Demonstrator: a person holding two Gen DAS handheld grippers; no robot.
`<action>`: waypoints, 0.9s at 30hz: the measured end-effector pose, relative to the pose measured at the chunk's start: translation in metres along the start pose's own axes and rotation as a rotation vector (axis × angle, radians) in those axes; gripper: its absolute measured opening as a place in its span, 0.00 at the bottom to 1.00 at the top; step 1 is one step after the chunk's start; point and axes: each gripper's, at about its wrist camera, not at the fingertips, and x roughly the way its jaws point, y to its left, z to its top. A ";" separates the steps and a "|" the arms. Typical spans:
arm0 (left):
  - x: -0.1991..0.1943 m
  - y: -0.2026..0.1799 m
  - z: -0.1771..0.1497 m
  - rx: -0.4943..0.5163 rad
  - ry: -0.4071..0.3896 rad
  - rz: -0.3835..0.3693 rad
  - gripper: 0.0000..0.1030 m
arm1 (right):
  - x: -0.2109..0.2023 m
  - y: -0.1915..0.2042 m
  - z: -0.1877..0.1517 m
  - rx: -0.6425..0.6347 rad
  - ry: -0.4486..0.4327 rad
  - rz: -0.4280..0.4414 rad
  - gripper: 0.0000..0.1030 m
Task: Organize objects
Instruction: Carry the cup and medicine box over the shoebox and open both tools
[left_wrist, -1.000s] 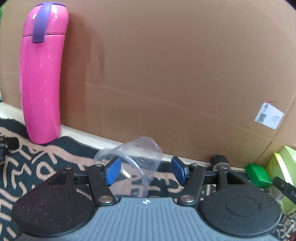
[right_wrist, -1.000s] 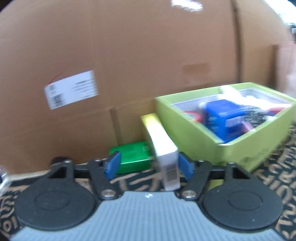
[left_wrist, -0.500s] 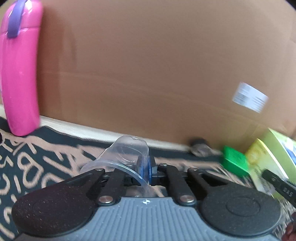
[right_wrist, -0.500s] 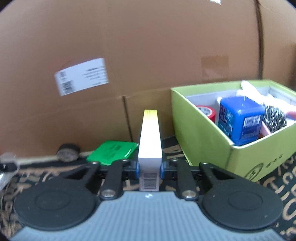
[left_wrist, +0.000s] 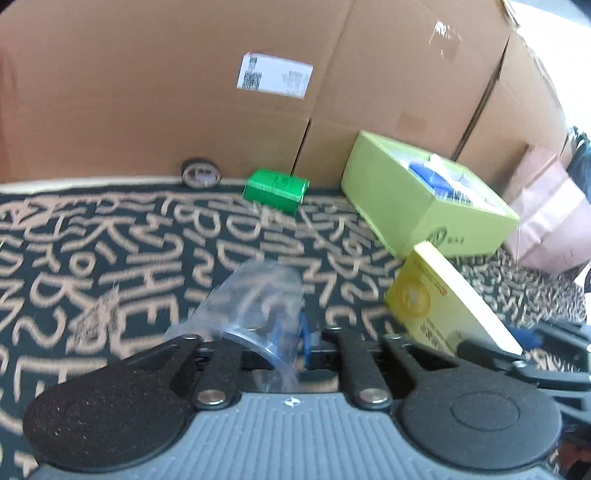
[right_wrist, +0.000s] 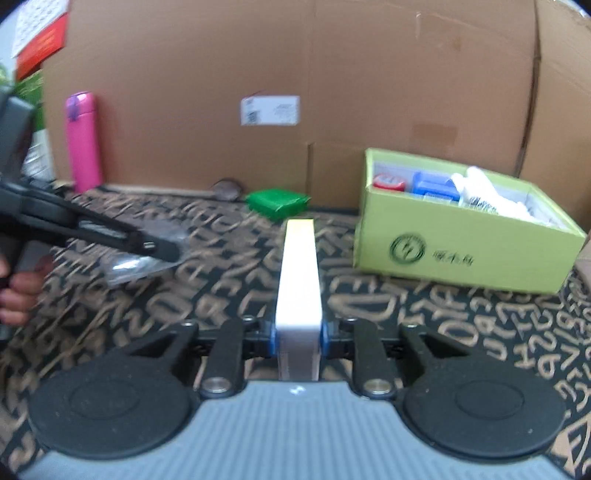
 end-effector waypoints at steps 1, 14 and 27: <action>-0.004 0.000 -0.003 -0.001 0.006 0.014 0.37 | -0.006 -0.001 0.000 0.008 -0.012 0.020 0.43; -0.044 -0.002 0.023 0.128 -0.112 0.150 0.69 | 0.009 -0.017 0.004 0.211 0.019 0.140 0.69; 0.008 0.019 0.020 0.152 0.044 0.187 0.65 | 0.055 0.019 -0.006 0.007 0.089 0.031 0.65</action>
